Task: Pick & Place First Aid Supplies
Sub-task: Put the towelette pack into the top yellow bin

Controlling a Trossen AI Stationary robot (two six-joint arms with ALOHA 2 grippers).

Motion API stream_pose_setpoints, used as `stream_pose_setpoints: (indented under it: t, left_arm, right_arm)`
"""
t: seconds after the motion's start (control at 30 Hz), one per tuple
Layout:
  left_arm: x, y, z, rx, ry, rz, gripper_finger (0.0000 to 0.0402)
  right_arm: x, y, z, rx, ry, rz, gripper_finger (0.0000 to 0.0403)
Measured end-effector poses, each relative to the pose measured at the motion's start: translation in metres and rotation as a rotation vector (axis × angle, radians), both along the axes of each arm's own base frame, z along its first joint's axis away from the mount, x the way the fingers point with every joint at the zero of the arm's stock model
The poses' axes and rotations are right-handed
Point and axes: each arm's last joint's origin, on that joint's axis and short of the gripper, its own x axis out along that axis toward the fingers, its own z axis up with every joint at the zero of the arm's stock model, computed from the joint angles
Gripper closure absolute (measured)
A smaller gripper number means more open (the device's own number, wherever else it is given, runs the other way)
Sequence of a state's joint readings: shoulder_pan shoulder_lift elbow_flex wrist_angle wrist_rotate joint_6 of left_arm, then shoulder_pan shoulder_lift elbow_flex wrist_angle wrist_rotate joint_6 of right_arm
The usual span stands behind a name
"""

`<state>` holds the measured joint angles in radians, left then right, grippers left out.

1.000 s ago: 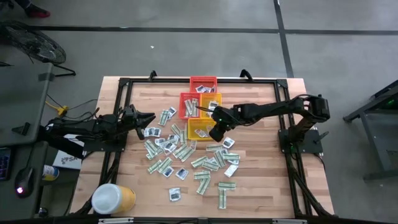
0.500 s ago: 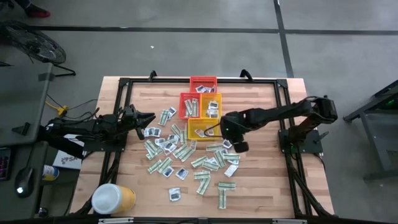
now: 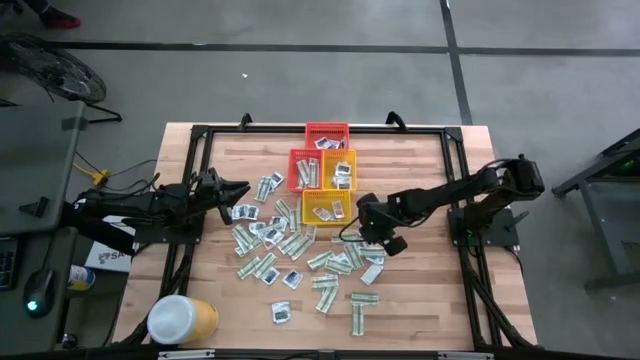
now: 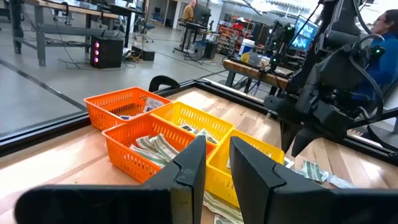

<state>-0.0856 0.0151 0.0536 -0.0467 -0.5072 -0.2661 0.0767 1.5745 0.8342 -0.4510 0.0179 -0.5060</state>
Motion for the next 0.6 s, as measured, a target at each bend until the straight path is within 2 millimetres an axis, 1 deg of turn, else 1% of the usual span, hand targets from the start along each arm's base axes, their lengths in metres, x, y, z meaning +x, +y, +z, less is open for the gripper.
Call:
stream_pose_setpoints:
  t: [0.23, 0.33, 0.47, 0.6]
  left_arm:
    - [0.0, 0.0, 0.0, 0.0, 0.0, 0.0, 0.0328]
    - [0.0, 0.0, 0.0, 0.0, 0.0, 0.0, 0.0328]
    - [0.0, 0.0, 0.0, 0.0, 0.0, 0.0, 0.0328]
    - [0.0, 0.0, 0.0, 0.0, 0.0, 0.001, 0.0328]
  right_arm:
    - [-0.01, 0.004, -0.014, 0.0, 0.018, 0.018, 0.0284]
    - [-0.012, 0.005, -0.02, 0.002, -0.003, 0.024, 0.0284]
    - [-0.013, 0.005, -0.024, -0.007, -0.036, 0.018, 0.0284]
    - [-0.012, 0.003, -0.023, -0.044, -0.053, -0.001, 0.0289]
